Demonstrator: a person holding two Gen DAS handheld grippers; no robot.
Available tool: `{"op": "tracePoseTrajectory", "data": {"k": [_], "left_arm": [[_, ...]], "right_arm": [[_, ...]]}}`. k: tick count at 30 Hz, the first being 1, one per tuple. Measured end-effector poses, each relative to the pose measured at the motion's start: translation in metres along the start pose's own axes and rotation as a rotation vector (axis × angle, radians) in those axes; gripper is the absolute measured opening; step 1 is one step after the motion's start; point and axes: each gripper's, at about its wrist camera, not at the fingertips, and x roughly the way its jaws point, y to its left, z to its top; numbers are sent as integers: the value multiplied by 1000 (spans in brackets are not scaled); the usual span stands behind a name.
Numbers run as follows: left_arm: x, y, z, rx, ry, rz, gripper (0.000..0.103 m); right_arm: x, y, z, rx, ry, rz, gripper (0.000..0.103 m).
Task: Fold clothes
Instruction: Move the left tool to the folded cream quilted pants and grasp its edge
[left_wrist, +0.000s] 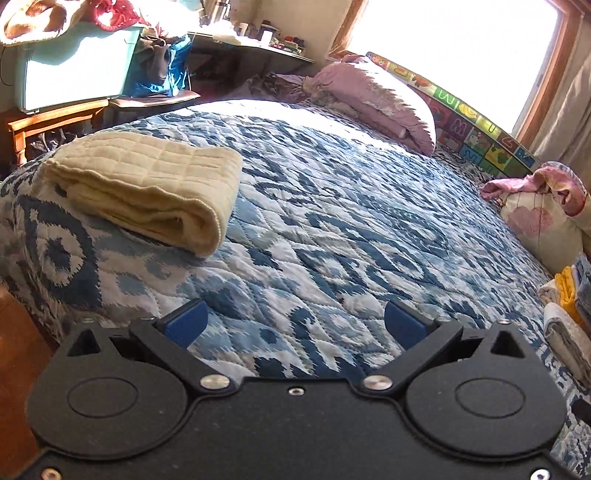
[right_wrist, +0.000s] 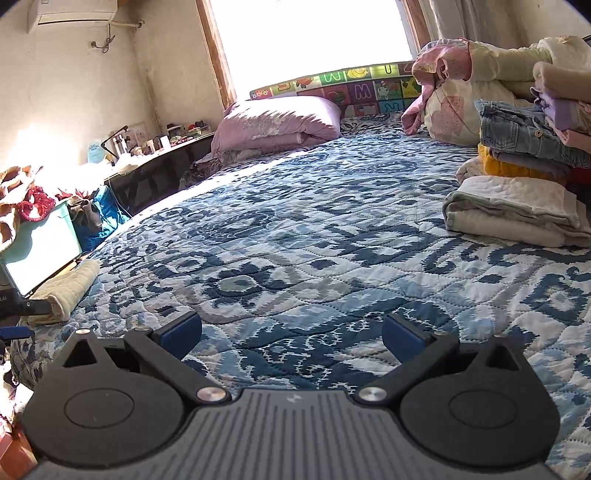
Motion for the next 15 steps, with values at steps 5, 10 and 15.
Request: {"op": "tracePoseTrajectory", "data": {"k": [5,10,15], "left_arm": [[22,43,24,-202,-20,-6,100],[49,57,45,-300,-34,-8,81],[79,56,58,-308,-10,74,64]], "right_arm": [[33,-26,-9,56,81,72,103],[51,-45,-17,114,139,130,103],[54,-48,-19,138,160,153,103]]}}
